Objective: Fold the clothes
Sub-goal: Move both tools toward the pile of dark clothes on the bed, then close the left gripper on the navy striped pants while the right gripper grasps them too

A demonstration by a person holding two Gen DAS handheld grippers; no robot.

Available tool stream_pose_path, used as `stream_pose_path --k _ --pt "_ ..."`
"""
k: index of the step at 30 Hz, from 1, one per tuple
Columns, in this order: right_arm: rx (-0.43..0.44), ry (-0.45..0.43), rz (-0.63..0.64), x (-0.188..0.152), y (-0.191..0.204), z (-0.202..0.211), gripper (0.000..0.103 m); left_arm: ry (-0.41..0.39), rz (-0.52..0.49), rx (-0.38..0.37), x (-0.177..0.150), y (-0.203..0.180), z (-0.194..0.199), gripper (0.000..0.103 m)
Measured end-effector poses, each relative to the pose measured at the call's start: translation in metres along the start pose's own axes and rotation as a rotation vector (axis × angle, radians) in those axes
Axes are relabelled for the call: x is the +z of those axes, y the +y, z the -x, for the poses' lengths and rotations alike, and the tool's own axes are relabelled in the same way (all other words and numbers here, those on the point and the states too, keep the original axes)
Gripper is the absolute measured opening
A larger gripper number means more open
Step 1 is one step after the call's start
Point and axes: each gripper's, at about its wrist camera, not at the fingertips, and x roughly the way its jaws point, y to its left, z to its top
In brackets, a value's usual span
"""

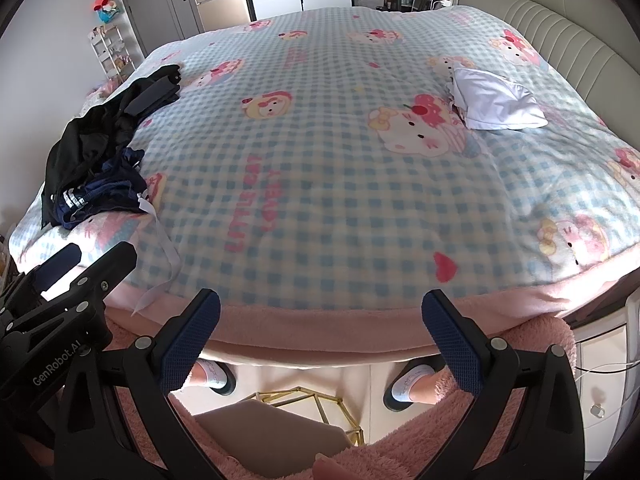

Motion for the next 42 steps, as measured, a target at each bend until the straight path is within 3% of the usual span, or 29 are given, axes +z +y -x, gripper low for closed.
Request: stream_pose_path --k 5,8,16,22,26,34,37,42 --pt "0.020 0.003 0.008 0.003 0.000 -0.002 0.102 -0.011 -0.003 -0.005 -0.002 -0.003 -0.001 0.084" --pt "0.034 0.003 0.014 0.004 0.001 -0.003 0.102 -0.010 0.014 -0.039 0.003 0.014 -0.004 0.084" --pt "0.105 -0.030 0.173 0.034 0.041 -0.016 0.102 -0.035 0.074 -0.050 0.011 0.046 -0.012 0.084" --pt "0.130 -0.050 0.314 0.063 0.109 -0.037 0.101 -0.070 0.234 -0.050 0.022 0.122 -0.019 0.084" --pt "0.189 -0.029 0.374 0.082 0.155 -0.060 0.097 -0.071 0.340 0.030 0.025 0.179 -0.032 0.084" --pt "0.231 0.074 0.430 0.106 0.234 -0.136 0.091 0.003 0.535 0.131 0.025 0.293 -0.080 0.084" --pt "0.226 0.139 0.416 0.111 0.256 -0.167 0.081 0.028 0.571 0.164 0.024 0.323 -0.096 0.084" --pt "0.193 0.179 0.437 0.114 0.282 -0.203 0.077 0.087 0.578 0.186 0.023 0.349 -0.129 0.084"
